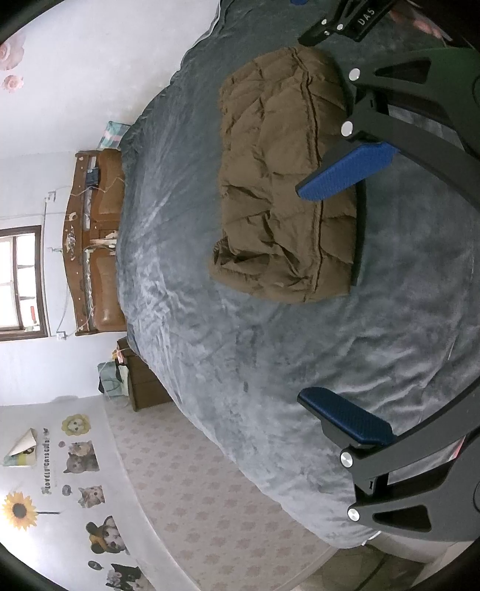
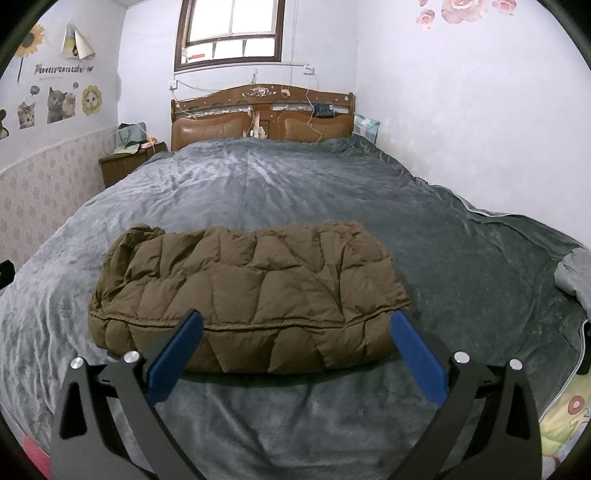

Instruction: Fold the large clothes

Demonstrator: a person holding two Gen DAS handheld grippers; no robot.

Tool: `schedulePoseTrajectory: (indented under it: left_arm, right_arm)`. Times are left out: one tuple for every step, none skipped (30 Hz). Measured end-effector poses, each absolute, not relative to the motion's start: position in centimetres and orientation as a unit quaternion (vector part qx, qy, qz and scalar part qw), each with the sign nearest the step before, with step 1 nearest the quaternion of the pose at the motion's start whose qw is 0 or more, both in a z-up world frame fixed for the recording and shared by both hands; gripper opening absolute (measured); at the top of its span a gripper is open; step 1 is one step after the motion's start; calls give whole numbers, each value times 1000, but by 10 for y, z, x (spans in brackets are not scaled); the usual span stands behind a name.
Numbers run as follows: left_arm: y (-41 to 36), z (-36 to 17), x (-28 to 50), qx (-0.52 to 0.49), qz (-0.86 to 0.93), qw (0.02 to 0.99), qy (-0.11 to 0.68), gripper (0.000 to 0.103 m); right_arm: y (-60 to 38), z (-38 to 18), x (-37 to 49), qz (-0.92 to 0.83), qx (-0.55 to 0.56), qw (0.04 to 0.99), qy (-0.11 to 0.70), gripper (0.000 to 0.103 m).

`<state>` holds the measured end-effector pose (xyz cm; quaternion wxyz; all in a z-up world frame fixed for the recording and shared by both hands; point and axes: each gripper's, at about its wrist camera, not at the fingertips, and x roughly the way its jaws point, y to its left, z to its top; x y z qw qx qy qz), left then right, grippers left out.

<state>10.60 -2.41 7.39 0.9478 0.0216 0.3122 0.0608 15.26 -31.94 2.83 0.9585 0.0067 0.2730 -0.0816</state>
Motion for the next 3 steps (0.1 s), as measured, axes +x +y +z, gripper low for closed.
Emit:
schedulePoseTrajectory:
  left_arm:
    - [-24,74,106,20,60,948,312,100]
    - [-24,74,106,19,60,948,313,100]
    - [-24,74,107,18,59,948,313,100]
  right_arm:
    - [-319,28,153,-82,6,959,273,101]
    - [-320,28,153,-81,6,959,273,101]
    - [-320,28,153,-81,6,958,274,101]
